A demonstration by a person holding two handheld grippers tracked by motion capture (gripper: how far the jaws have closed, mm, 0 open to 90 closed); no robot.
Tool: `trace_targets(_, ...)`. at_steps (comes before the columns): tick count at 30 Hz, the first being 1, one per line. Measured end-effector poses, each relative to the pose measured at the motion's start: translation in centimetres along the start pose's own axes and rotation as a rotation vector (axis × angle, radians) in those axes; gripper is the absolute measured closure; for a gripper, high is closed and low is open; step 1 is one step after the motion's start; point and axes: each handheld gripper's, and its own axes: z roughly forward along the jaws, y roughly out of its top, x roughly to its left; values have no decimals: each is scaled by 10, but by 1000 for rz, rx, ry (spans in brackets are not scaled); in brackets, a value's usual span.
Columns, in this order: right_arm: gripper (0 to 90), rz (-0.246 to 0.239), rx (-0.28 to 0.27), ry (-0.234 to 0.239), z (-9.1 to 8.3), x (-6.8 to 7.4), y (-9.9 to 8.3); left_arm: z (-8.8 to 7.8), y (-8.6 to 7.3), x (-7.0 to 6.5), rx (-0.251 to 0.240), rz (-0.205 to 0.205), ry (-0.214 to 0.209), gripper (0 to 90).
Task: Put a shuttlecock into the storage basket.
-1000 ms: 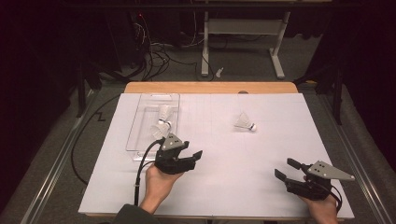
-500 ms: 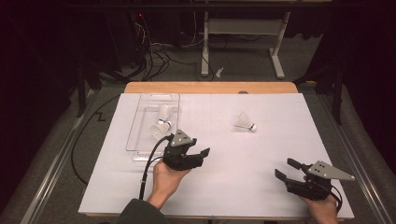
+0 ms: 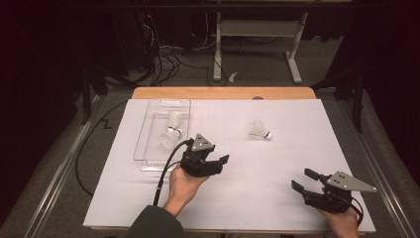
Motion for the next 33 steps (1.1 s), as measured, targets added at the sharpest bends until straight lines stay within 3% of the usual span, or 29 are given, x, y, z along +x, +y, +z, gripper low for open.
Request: trace_targets(33,328,10,-15,-17,-3,-1,0,27,28,11,-6,-36,-37,407)
